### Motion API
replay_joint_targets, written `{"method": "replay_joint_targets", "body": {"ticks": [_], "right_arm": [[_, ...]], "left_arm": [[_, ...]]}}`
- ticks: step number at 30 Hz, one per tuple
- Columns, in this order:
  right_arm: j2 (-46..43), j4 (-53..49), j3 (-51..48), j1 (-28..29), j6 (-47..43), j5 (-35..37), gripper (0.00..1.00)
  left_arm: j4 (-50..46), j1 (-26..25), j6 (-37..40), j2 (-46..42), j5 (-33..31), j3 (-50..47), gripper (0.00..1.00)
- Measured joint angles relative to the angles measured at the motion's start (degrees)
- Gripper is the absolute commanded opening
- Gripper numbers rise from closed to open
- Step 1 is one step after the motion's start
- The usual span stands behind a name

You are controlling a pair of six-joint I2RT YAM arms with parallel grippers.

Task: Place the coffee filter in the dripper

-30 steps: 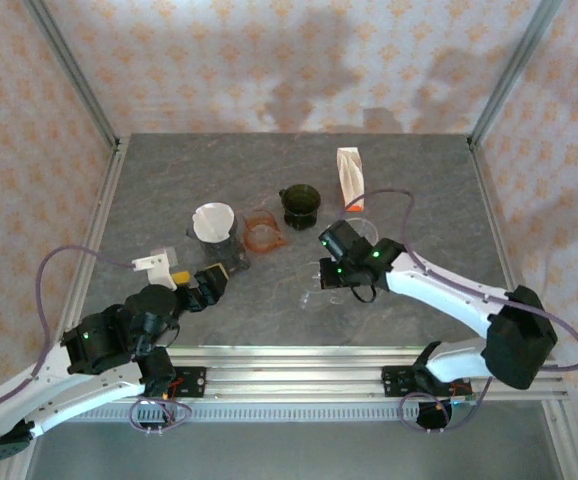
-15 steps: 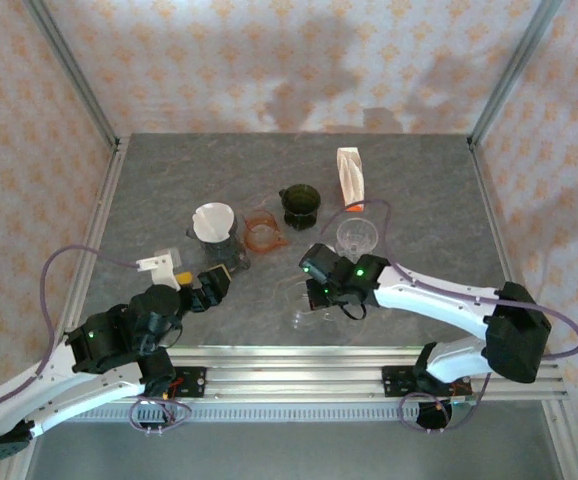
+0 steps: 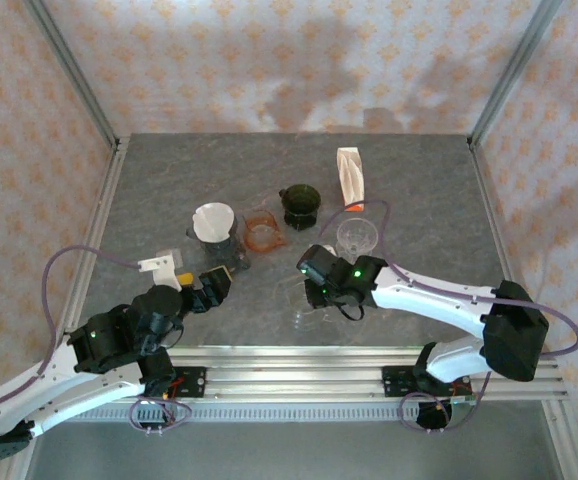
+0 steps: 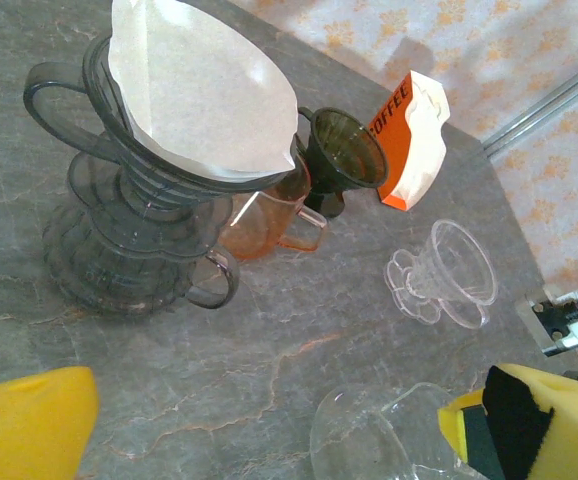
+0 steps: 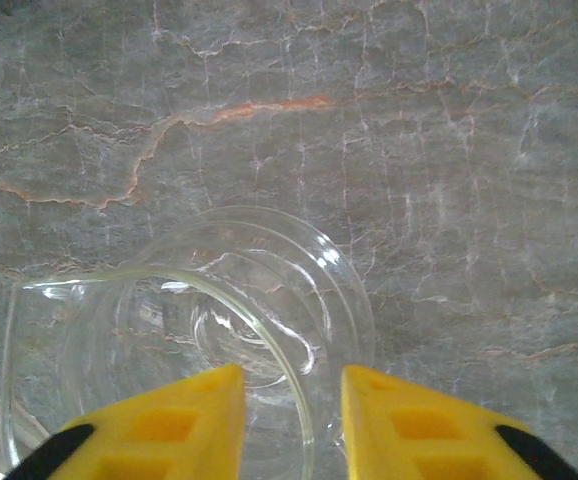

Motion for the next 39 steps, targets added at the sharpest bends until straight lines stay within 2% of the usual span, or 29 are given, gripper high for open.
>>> {"method": "replay_joint_targets", "body": {"ticks": [2,6,9,13,16,19,23,28,31,35,39], "right_arm": [[-1.2,-0.1,0.0,-0.3,-0.1,0.5,0.48],[-5.3,-0.5,0.0,-5.1,-0.2,0.8,0.53],[-9.0,-0.6,-0.1,-12.9,-0.3,1.1,0.57],[-12.4,-0.1,-0.3,-26.0,-0.7,0.4,0.58],[-10.5,1.5,-0.3,-33.1,-0.9,-1.3,0.57],[-5.4,3.5,-0.3,-37.5,-0.9,-3.9,0.55],[0.5,5.7,-0.3,-40.3,-1.3,-6.7,0.53],[2.5,8.5,-0.3,-41.6,-1.3,-8.6,0.49],[3.5,9.9,-0.3,-41.9,-1.6,-9.4,0.41],[5.8,10.7,-0.3,-41.9,-1.5,-10.3,0.35],[6.6,10.8,-0.3,-41.9,-1.7,-11.1,0.18]], "left_arm": [[0.0,0.0,0.0,0.0,0.0,0.0,1.00],[0.0,0.0,0.0,0.0,0.0,0.0,1.00],[0.0,0.0,0.0,0.0,0.0,0.0,1.00],[0.1,0.0,-0.1,0.0,0.1,-0.2,1.00],[0.7,0.0,-0.3,0.0,0.2,-0.7,1.00],[0.9,0.0,-0.5,0.0,0.3,-0.9,1.00],[0.9,0.0,-0.7,-0.2,0.4,-1.0,1.00],[0.9,0.0,-1.1,-1.2,0.4,-1.0,0.99],[0.9,0.0,-1.1,-1.3,0.4,-1.0,1.00],[0.9,0.0,-1.1,-1.2,0.4,-1.0,1.00],[0.9,0.0,-1.1,-0.5,0.4,-1.0,0.99]]}}
